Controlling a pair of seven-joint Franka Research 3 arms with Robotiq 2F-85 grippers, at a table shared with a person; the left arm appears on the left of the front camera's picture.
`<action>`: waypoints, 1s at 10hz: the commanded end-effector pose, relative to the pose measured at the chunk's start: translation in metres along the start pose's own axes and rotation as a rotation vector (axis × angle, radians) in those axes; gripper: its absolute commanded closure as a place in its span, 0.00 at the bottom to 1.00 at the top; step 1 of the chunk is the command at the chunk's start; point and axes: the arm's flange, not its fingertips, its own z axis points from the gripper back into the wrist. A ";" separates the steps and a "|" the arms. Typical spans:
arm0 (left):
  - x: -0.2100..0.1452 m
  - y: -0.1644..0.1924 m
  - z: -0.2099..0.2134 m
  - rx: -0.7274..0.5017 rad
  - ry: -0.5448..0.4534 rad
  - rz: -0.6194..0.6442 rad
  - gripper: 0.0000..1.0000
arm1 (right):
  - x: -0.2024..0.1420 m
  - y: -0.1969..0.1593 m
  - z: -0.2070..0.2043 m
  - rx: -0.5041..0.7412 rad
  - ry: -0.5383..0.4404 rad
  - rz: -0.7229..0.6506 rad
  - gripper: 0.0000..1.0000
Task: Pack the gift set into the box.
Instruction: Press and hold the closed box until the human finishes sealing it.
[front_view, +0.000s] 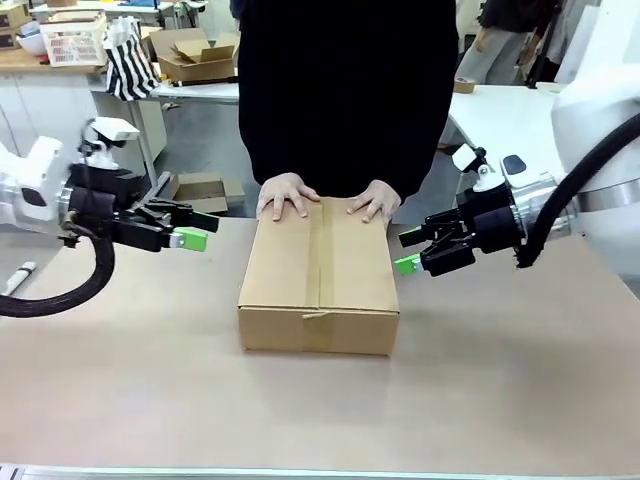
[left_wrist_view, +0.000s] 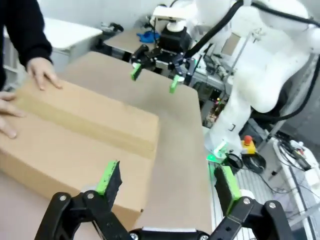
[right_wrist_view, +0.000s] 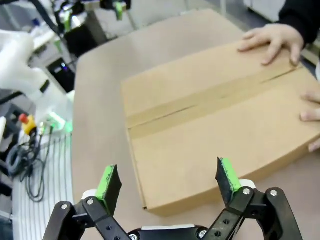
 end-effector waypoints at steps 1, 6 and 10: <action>0.043 -0.018 0.025 0.121 -0.039 -0.087 0.00 | 0.013 0.006 0.022 0.058 -0.015 0.027 0.00; -0.008 0.052 -0.034 -0.012 0.008 -0.354 0.00 | 0.009 -0.032 -0.078 0.103 -0.184 0.335 0.00; -0.033 0.102 -0.071 -0.046 0.004 -0.516 0.00 | -0.010 -0.075 -0.101 0.033 -0.143 0.271 0.00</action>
